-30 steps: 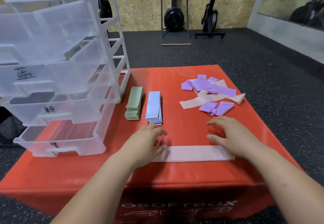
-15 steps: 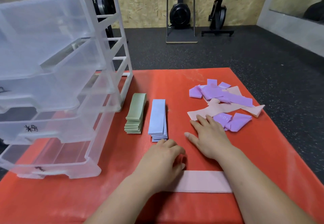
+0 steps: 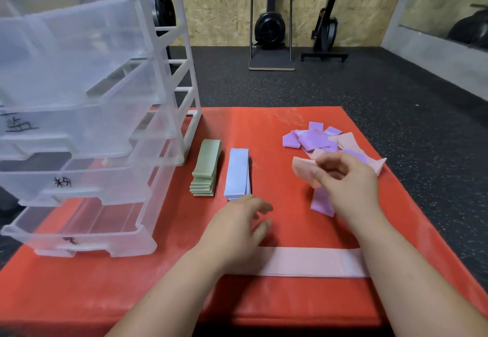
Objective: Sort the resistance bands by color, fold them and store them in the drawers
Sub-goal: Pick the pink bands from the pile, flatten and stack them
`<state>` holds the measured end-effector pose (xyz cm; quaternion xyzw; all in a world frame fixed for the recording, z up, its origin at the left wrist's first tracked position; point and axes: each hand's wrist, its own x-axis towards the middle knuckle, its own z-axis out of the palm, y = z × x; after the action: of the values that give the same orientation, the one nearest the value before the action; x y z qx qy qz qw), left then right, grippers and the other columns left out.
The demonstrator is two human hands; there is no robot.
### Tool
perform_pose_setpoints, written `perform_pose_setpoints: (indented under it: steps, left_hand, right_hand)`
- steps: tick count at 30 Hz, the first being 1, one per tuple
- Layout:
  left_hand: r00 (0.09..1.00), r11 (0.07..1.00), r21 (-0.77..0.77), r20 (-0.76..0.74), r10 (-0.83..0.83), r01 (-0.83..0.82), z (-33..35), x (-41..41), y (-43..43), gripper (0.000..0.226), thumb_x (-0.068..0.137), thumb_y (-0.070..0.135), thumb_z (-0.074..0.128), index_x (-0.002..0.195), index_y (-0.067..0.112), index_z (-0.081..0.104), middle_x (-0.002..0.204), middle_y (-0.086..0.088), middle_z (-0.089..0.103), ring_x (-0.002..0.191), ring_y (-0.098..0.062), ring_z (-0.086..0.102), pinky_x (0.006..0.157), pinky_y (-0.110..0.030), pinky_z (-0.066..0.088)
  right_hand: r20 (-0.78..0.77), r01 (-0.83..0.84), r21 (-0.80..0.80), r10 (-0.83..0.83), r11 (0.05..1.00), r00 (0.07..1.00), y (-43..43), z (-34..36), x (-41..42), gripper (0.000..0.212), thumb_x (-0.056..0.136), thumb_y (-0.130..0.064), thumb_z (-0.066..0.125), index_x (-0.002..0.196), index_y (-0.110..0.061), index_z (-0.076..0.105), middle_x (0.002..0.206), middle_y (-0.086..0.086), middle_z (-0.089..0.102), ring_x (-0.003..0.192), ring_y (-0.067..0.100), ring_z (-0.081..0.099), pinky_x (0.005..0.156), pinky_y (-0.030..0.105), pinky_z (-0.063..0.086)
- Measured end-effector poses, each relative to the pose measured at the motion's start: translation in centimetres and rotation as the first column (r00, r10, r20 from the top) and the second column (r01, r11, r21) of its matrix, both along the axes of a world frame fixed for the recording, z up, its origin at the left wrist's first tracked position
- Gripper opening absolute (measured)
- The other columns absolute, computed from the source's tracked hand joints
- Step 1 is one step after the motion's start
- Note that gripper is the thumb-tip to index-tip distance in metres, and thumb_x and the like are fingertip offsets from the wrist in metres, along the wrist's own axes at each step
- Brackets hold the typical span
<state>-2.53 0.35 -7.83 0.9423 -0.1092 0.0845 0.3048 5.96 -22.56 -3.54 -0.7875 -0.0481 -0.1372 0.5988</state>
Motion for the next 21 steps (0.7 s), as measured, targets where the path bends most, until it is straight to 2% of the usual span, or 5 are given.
perform_pose_setpoints:
  steps: [4, 7, 11, 15, 21]
  left_hand:
    - [0.995, 0.976, -0.204, 0.040, 0.090, -0.080, 1.0, -0.2, -0.5, 0.021, 0.098, 0.025, 0.069, 0.117, 0.031, 0.072, 0.107, 0.017, 0.070, 0.095, -0.001, 0.067, 0.087, -0.030, 0.055]
    - [0.990, 0.939, -0.324, 0.036, 0.136, -0.117, 1.8, -0.2, -1.2, 0.021, 0.097, 0.022, 0.071, 0.117, 0.029, 0.073, 0.105, 0.017, 0.073, 0.093, -0.002, 0.068, 0.085, -0.025, 0.055]
    - [0.992, 0.915, -0.394, 0.046, 0.117, -0.089, 2.4, -0.2, -2.2, 0.033, 0.096, 0.028, 0.076, 0.128, 0.030, 0.069, 0.113, 0.016, 0.072, 0.095, -0.004, 0.068, 0.081, -0.019, 0.052]
    - [0.998, 0.934, -0.356, 0.069, 0.010, 0.015, 2.6, -0.2, -3.7, 0.043, 0.096, 0.034, 0.076, 0.137, 0.033, 0.064, 0.122, 0.018, 0.067, 0.106, -0.005, 0.064, 0.085, -0.021, 0.052]
    - [0.996, 0.980, -0.199, 0.078, 0.045, -0.029, 2.1, 0.8, -4.7, 0.005, 0.099, 0.030, 0.070, 0.101, 0.031, 0.074, 0.087, 0.014, 0.071, 0.083, -0.007, 0.064, 0.080, -0.039, 0.055]
  right_hand:
    - [0.046, -0.042, 0.195, 0.034, 0.980, 0.998, -1.8, 1.6, -1.6, 0.027, 0.092, 0.001, 0.073, 0.112, -0.016, 0.069, 0.101, 0.004, 0.077, 0.089, 0.017, 0.075, 0.080, 0.025, 0.061]
    - [0.019, -0.113, 0.161, 0.112, 0.980, 0.994, -2.8, 1.7, -2.4, 0.025, 0.095, -0.003, 0.072, 0.112, -0.020, 0.070, 0.100, 0.006, 0.079, 0.092, 0.021, 0.076, 0.085, 0.032, 0.060]
    - [0.042, -0.151, 0.051, 0.149, 0.987, 0.988, -3.3, 1.5, -3.5, 0.023, 0.094, -0.002, 0.073, 0.107, -0.021, 0.072, 0.099, 0.000, 0.079, 0.097, 0.021, 0.076, 0.085, 0.028, 0.060]
    - [0.071, -0.254, -0.173, 0.269, 0.952, 0.960, -2.8, 0.9, -4.9, 0.021, 0.092, -0.009, 0.076, 0.103, -0.026, 0.072, 0.096, -0.009, 0.077, 0.093, 0.012, 0.074, 0.085, 0.031, 0.058]
    - [0.002, -0.351, -0.384, 0.381, 0.854, 0.925, -2.2, -1.3, -4.9, 0.039, 0.090, -0.020, 0.080, 0.120, -0.035, 0.059, 0.092, -0.017, 0.072, 0.086, 0.008, 0.069, 0.081, 0.027, 0.055]
